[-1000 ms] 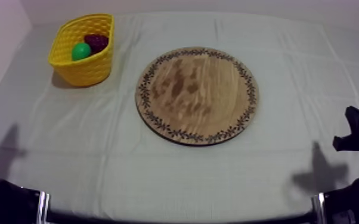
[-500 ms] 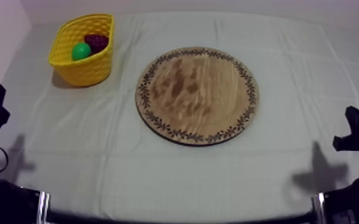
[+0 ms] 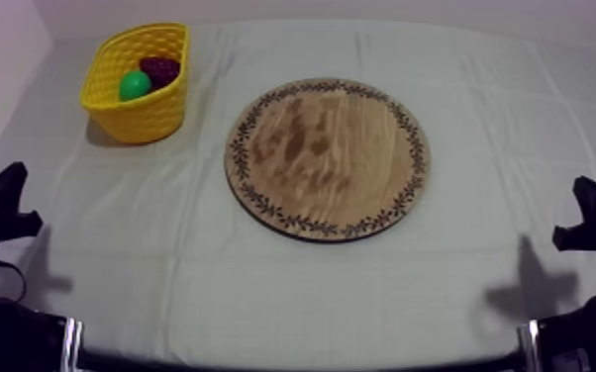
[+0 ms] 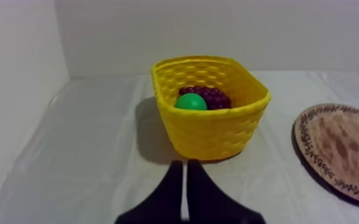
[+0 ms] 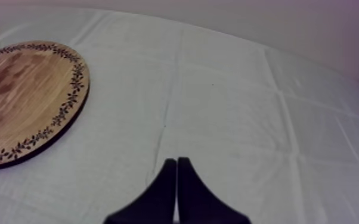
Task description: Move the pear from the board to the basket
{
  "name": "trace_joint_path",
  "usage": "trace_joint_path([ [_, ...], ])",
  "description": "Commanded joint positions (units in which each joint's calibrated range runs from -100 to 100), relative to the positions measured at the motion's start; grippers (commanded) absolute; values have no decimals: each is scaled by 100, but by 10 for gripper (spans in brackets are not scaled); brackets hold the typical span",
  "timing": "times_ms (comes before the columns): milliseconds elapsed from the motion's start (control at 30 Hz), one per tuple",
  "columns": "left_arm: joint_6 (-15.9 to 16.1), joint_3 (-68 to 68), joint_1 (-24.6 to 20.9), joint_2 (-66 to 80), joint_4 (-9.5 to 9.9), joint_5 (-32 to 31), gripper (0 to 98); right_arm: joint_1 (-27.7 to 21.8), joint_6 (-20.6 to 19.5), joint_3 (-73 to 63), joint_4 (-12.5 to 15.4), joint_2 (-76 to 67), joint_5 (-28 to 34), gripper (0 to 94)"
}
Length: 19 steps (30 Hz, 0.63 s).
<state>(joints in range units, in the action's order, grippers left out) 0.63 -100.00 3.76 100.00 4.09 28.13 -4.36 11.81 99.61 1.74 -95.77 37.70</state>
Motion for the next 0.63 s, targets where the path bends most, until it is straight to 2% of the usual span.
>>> trace_joint_path([
  [0,93,0,3,0,-19,45,2,0,-1,5,-1,1,4,5],
  [600,222,0,-1,0,-52,209,5,0,-1,5,-1,1,4,5],
])
